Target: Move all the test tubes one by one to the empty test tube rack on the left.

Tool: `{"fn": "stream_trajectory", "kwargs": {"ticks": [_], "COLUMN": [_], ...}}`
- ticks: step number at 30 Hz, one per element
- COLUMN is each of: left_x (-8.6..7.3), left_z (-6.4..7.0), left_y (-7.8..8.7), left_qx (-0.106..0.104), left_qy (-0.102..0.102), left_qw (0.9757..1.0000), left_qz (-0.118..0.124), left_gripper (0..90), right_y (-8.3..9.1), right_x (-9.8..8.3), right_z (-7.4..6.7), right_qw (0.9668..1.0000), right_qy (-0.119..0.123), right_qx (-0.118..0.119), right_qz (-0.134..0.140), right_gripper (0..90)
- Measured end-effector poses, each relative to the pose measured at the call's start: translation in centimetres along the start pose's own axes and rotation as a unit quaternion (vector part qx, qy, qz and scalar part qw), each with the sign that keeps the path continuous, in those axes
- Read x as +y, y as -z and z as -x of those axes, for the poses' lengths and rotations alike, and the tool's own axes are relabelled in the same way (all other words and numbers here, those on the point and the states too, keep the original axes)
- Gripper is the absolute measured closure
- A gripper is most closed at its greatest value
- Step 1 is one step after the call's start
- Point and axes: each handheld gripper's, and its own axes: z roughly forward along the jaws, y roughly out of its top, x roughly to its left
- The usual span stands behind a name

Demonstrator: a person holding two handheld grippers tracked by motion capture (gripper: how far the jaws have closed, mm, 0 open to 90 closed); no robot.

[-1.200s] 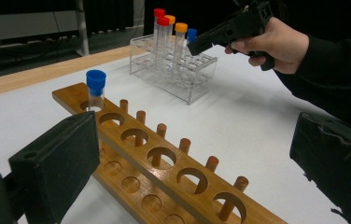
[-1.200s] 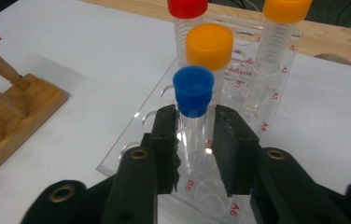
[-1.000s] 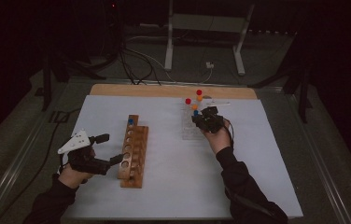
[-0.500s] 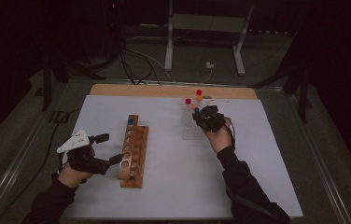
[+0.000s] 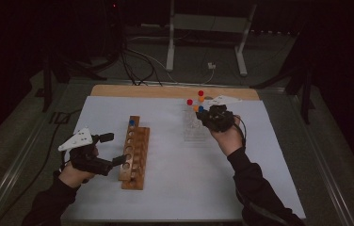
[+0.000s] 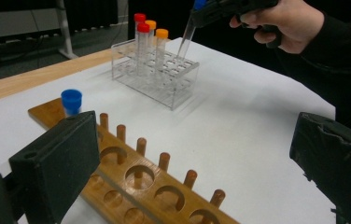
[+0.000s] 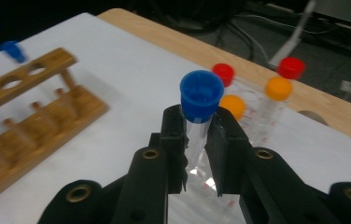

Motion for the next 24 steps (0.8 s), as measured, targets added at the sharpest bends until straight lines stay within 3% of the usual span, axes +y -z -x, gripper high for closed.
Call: {"fn": "stream_trajectory", "kwargs": {"ticks": [5,11,18,24], "left_x": [0.7,1.6,2.4,2.9], "left_z": [0.2,0.7,1.5,2.1], "left_y": [-0.4,-1.2,-2.6,-3.9], "left_qx": [-0.011,-0.025,-0.040,-0.057], "left_qy": [-0.004,-0.011,-0.021,-0.029], "left_qw": [0.9999,0.9996,0.9989,0.9979], "left_qz": [-0.003,-0.007,-0.010,-0.010], "left_gripper": [2.6,2.7,4.4,4.5], "right_y": [1.0,1.5,1.4,1.1], "right_x": [-0.5,-1.9,-3.0,-3.3], "right_z": [-1.0,-3.0,-5.2,-7.2], "right_qw": [0.9993,0.9955,0.9873,0.9795], "right_qy": [0.021,0.050,0.079,0.100], "right_qx": [0.031,0.075,0.125,0.162], "right_qz": [-0.008,-0.031,-0.057,-0.065], "right_gripper": [76.6,76.6,76.7,76.7]}}
